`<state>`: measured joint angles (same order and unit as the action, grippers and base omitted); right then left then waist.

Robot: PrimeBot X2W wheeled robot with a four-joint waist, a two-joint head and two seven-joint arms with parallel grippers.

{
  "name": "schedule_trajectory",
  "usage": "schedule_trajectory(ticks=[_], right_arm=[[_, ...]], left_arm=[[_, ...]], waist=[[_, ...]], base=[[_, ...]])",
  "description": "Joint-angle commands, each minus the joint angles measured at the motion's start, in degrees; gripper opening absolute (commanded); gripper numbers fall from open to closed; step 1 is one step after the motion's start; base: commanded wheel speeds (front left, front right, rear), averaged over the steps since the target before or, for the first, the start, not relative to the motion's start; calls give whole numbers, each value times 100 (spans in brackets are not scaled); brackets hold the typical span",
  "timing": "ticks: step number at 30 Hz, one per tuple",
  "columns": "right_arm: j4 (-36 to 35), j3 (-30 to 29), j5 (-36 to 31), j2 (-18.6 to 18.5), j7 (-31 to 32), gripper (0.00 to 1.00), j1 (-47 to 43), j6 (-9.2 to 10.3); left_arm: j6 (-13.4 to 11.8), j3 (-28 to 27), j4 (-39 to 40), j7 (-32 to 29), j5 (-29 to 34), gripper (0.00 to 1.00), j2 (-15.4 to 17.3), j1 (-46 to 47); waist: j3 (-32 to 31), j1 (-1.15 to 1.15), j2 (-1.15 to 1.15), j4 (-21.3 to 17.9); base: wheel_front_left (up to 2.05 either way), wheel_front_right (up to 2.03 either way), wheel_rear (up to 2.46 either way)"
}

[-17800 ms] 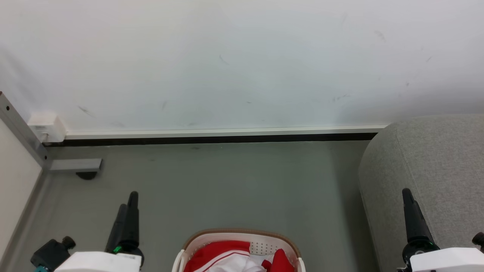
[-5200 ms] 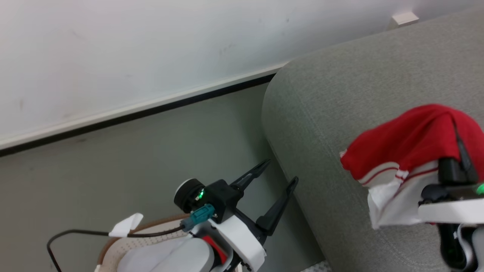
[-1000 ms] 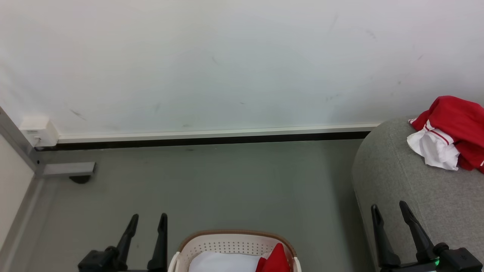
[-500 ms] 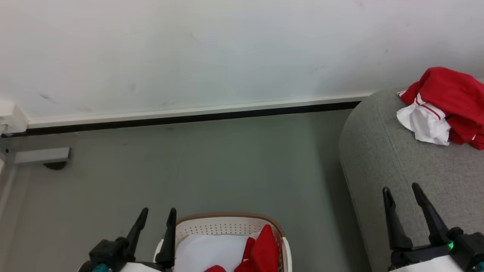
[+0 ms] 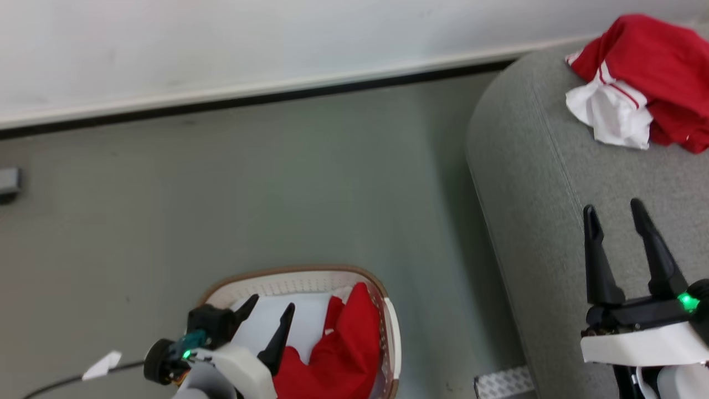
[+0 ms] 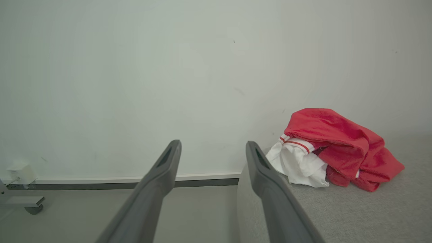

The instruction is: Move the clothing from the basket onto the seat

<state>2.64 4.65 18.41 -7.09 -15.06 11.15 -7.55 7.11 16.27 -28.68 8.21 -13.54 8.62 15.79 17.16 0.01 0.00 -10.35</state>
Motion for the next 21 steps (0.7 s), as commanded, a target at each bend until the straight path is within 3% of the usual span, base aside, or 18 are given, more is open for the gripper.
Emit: schedule_trajectory(ticks=[1, 7, 21], right_arm=[[-52, -38, 82, 18, -15, 100, 115, 13], [-189, -52, 139, 98, -15, 100, 434, 13], [-544, -146, 173, 221, -15, 100, 1052, 13]], left_arm=[[27, 56, -118, -54, -16, 100, 89, 169], [38, 946, -929, -370, -252, 100, 263, 738], [31, 3391, -1870, -1288, -1795, 100, 523, 1976]], waist=[[313, -1, 0, -188], [824, -1, 0, -381], [1886, -1, 0, -707]], base=[[0, 0, 0], [0, 0, 0], [0, 0, 0]])
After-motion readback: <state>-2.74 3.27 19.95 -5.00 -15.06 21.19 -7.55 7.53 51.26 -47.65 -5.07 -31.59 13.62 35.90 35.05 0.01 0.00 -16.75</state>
